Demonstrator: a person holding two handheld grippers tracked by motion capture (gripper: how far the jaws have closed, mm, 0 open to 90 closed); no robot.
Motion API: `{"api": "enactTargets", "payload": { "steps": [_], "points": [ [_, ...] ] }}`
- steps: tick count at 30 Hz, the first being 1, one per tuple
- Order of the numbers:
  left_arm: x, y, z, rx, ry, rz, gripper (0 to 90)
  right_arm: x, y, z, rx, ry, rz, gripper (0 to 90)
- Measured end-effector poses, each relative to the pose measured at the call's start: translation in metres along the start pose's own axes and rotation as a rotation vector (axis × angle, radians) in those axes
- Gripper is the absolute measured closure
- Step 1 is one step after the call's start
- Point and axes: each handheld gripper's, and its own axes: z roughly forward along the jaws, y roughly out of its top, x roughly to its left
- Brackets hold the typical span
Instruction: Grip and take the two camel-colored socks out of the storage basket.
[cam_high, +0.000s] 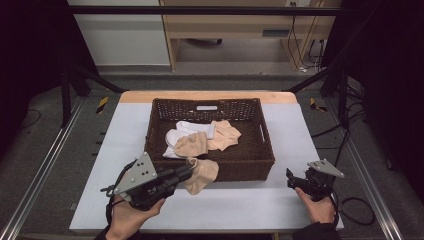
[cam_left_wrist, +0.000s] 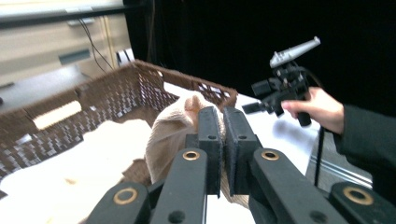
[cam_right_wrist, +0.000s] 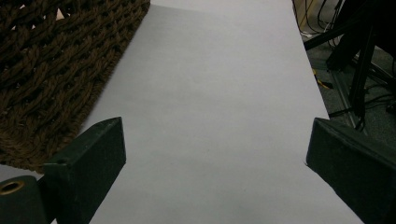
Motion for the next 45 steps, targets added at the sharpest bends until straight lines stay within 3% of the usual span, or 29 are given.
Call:
{"api": "enactTargets", "payload": {
  "steps": [4, 12, 24, 25, 29, 32, 38, 45],
  "points": [
    [0.000, -0.013, 0.006, 0.040, -0.008, -0.016, 85.6, 0.000, 0.000, 0.000, 0.004, 0.001, 0.001, 5.0],
    [0.005, -0.058, 0.028, 0.158, -0.019, -0.079, 85.6, 0.000, -0.001, 0.000, 0.005, 0.002, -0.004, 5.0],
    [0.019, -0.098, 0.044, 0.286, 0.015, -0.125, 85.2, 0.000, -0.002, 0.001, 0.007, 0.005, -0.009, 5.2],
    [0.022, -0.106, 0.047, 0.316, 0.025, -0.136, 84.9, 0.000, -0.002, 0.001, 0.009, 0.007, -0.010, 5.2],
    [0.026, -0.114, 0.052, 0.354, 0.049, -0.143, 82.1, 0.001, -0.002, 0.001, 0.011, 0.006, -0.015, 5.2],
    [0.027, -0.113, 0.050, 0.358, 0.071, -0.133, 76.4, 0.001, -0.002, 0.002, 0.013, 0.007, -0.016, 5.2],
    [0.028, -0.103, 0.042, 0.314, 0.093, -0.127, 64.4, 0.001, -0.002, 0.002, 0.013, 0.009, -0.015, 5.2],
    [0.031, -0.078, 0.024, 0.217, 0.139, -0.109, 60.1, 0.000, -0.002, 0.002, 0.017, 0.007, -0.013, 5.1]
  ]
}}
